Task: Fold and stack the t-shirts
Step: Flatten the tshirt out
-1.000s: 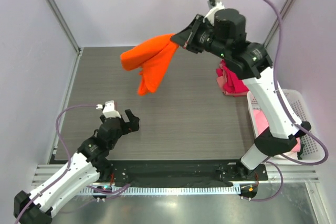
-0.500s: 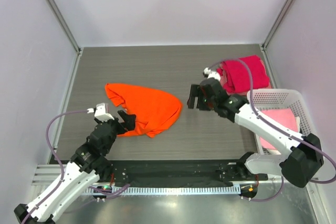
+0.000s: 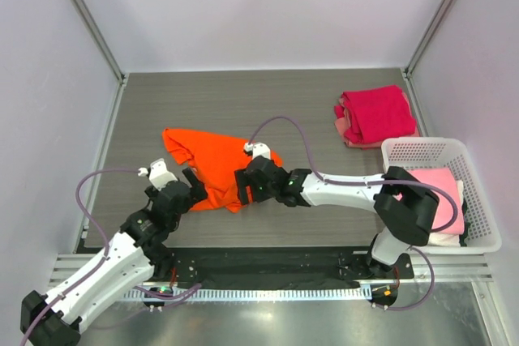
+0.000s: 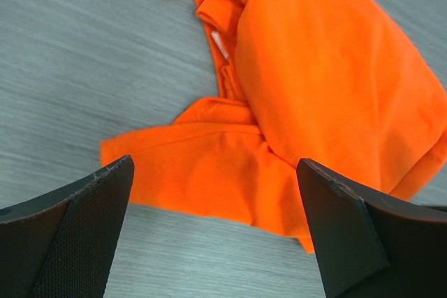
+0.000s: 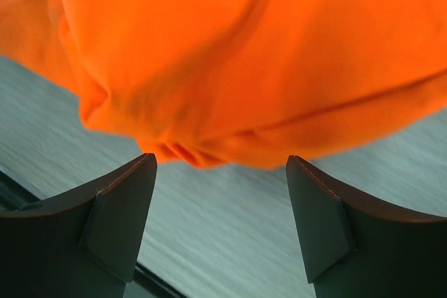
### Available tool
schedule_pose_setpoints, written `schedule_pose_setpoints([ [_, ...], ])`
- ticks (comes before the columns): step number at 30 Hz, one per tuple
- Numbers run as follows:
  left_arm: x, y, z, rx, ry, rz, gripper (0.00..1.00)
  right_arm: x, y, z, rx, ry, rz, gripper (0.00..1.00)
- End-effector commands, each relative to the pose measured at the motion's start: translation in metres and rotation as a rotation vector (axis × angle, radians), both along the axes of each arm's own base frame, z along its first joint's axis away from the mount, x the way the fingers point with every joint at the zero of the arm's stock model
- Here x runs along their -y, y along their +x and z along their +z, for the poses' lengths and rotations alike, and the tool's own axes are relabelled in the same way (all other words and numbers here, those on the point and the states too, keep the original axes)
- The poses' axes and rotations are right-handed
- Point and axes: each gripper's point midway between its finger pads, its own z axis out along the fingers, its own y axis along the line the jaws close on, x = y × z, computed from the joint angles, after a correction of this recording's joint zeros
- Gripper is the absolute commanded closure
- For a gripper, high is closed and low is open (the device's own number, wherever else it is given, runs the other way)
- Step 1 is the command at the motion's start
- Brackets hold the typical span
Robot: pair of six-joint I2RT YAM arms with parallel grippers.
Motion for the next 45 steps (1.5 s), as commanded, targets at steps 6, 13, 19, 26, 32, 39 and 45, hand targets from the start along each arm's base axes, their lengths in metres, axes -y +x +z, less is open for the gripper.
schedule_pose_setpoints([
  [6, 0.01, -0.005, -0.016, -0.079, -0.116, 0.06, 0.0, -0.037, 0.049, 0.019, 0.119, 0.088, -0.107, 0.19],
  [13, 0.013, -0.005, -0.011, -0.078, -0.137, 0.049, 0.0, 0.023, 0.092, -0.038, -0.029, 0.02, -0.284, 0.52],
  [19, 0.017, -0.001, 0.008, -0.034, -0.141, 0.018, 0.0, 0.132, 0.154, -0.026, 0.007, -0.082, -0.555, 0.75],
  [26, 0.022, 0.014, 0.028, -0.015, -0.098, 0.005, 0.0, 0.066, 0.142, 0.072, 0.165, 0.024, -0.344, 0.25],
  [32, 0.02, 0.023, 0.028, -0.02, -0.062, 0.019, 0.0, 0.012, 0.068, 0.06, 0.131, 0.05, -0.242, 0.34],
  [39, 0.008, 0.024, 0.029, -0.014, -0.076, 0.068, 0.0, -0.027, 0.039, 0.025, 0.085, 0.012, -0.205, 0.43],
  [45, -0.005, 0.021, 0.022, -0.051, -0.105, 0.128, 0.0, -0.038, 0.03, 0.001, 0.076, -0.027, -0.203, 0.42],
])
